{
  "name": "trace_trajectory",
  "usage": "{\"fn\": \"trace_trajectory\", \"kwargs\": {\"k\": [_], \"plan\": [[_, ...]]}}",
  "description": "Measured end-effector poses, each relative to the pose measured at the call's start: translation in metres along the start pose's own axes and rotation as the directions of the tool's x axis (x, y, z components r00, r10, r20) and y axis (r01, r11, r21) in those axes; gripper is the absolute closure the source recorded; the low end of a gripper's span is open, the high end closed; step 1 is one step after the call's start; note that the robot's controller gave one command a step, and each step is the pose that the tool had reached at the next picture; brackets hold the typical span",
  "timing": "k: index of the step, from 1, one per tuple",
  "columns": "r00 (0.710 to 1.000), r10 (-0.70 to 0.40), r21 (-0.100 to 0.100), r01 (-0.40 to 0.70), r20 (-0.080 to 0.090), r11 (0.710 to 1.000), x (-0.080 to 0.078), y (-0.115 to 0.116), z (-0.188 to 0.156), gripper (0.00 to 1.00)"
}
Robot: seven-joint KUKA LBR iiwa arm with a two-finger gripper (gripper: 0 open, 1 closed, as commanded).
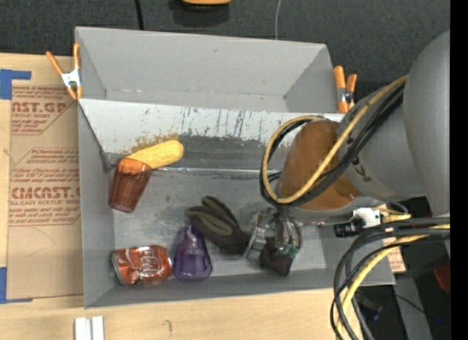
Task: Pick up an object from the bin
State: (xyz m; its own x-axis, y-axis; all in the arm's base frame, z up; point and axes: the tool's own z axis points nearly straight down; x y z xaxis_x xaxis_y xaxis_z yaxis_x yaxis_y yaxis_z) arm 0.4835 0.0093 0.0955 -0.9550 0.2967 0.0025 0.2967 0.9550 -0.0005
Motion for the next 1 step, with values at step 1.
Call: {"fn": "trace_trajectory", "kwargs": {"k": [1], "plan": [[1.000,0.000,0.001,0.000,-0.004,1.000,0.0009,-0.0002,-0.0152,1.00]]}}
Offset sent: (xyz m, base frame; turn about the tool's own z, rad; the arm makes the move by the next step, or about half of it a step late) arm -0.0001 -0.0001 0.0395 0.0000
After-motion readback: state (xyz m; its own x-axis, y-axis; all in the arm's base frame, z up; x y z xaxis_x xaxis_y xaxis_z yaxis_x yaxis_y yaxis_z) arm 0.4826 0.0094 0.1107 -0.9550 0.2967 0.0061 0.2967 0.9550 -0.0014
